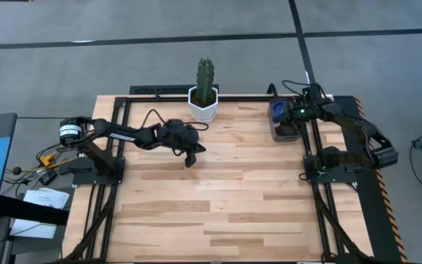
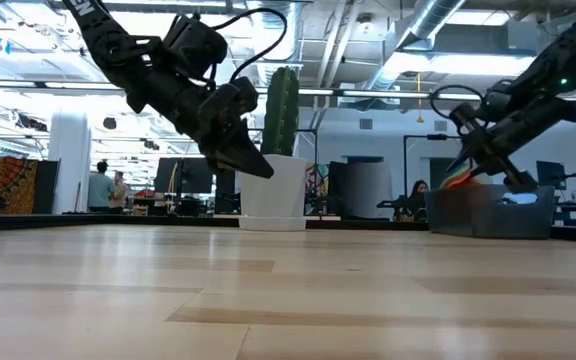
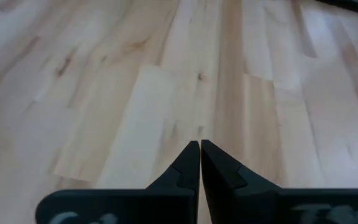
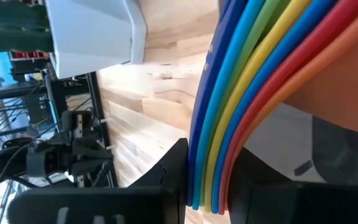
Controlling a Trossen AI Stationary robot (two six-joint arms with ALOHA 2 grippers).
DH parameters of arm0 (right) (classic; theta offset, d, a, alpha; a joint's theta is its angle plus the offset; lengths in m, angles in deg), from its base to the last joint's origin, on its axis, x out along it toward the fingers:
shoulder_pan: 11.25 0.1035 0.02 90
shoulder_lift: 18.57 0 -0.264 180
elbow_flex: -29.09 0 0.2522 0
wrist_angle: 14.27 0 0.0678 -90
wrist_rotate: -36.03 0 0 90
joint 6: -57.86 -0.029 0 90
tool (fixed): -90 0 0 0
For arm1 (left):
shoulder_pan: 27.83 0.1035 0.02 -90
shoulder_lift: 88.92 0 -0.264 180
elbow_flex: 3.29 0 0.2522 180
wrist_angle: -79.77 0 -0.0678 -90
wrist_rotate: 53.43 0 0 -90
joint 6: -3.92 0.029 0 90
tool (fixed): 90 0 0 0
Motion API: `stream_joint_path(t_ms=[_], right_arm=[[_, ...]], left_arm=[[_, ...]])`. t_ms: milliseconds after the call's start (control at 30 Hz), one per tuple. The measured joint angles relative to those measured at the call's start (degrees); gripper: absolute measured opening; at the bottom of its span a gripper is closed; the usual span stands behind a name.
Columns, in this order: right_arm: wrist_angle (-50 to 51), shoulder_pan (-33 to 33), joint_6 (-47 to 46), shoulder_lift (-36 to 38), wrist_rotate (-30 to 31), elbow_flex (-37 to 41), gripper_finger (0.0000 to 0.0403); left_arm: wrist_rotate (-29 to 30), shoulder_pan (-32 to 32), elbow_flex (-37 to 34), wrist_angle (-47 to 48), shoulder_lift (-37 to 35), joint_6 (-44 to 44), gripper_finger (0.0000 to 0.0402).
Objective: Nest measuring cups in basket
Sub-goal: Put the stacked measuring cups into the black bin
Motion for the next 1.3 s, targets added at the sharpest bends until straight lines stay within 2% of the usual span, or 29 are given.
stream_joint_path(t_ms=[167, 567, 967, 1300], right_arm=[[-1.0, 0.0, -0.4, -2.9, -0.5, 0.0, 0.0084], [-7.2, 0.0, -5.3, -3.3, 0.0, 0.0, 0.0084], [-8.3, 0.0, -2.3, -6.0, -1.5, 0.0, 0.0086], [-5.0, 0.0, -5.5, -6.0, 0.8, 0.0, 0.0161]], left_arm=[[-2.0, 2.9, 0.0, 0.1, 0.0, 3.0, 0.0002], [-9.8, 12.7, 0.0, 0.1, 0.0, 4.8, 0.0002], [-10.8, 13.1, 0.0, 0.1, 0.0, 4.8, 0.0002], [-10.8, 11.9, 0.0, 0.1, 0.0, 4.8, 0.0002]])
